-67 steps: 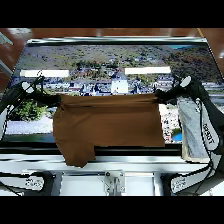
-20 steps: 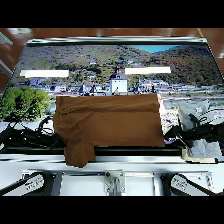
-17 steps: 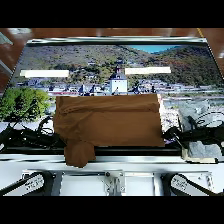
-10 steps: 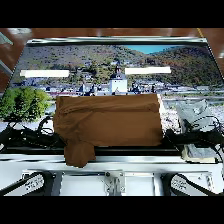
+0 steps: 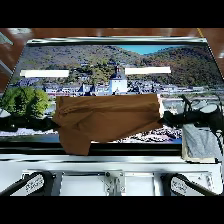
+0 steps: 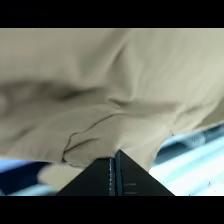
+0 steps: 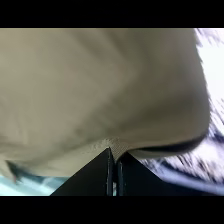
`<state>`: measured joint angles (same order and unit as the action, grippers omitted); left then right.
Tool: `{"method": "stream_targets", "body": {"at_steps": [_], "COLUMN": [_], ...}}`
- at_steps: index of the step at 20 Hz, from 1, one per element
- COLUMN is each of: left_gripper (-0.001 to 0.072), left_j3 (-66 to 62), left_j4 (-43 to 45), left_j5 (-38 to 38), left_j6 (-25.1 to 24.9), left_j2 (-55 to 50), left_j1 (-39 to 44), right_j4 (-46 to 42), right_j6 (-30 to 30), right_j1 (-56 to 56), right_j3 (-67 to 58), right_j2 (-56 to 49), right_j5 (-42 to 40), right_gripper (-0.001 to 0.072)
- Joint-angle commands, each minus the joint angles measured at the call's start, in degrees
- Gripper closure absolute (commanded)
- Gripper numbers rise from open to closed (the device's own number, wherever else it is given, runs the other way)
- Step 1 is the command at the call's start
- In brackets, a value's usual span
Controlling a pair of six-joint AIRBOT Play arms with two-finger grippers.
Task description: Fold the shirts.
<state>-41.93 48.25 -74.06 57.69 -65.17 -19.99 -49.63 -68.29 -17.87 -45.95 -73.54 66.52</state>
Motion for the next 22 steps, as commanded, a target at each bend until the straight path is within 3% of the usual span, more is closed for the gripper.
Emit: {"method": "stream_targets", "body": {"at_steps": [1, 5, 10, 19, 22], "left_gripper": [0.0666, 0.0666, 0.0666, 0.0665, 0.0665], "left_j3": [-7.4, -11.0, -17.4, -29.3, -29.3], "left_j4": [-1.8, -3.3, -13.2, -18.5, -18.6], "left_j5": [2.9, 8.1, 8.1, 8.9, 13.7], "left_j6": [0.6, 1.7, -0.8, -1.0, 2.4], "left_j2": [0.3, -3.7, -14.7, -30.6, -33.0], "left_j1": [0.0, 0.0, 0.0, 1.6, 1.6], "right_j4": [-1.2, -1.8, -2.0, -2.2, -2.2], "right_j6": [-4.5, -8.2, -7.9, -7.9, -8.0], "right_j1": [4.5, 8.5, 12.1, 12.4, 12.4], "right_j3": [-6.6, -9.5, -13.9, -16.9, -16.9], "right_j2": [0.0, -1.5, -8.3, -17.0, -18.3], "right_j5": [-9.5, -23.7, -31.3, -34.7, -34.6], "right_gripper": [0.0639, 0.0639, 0.0639, 0.0638, 0.0638]}}
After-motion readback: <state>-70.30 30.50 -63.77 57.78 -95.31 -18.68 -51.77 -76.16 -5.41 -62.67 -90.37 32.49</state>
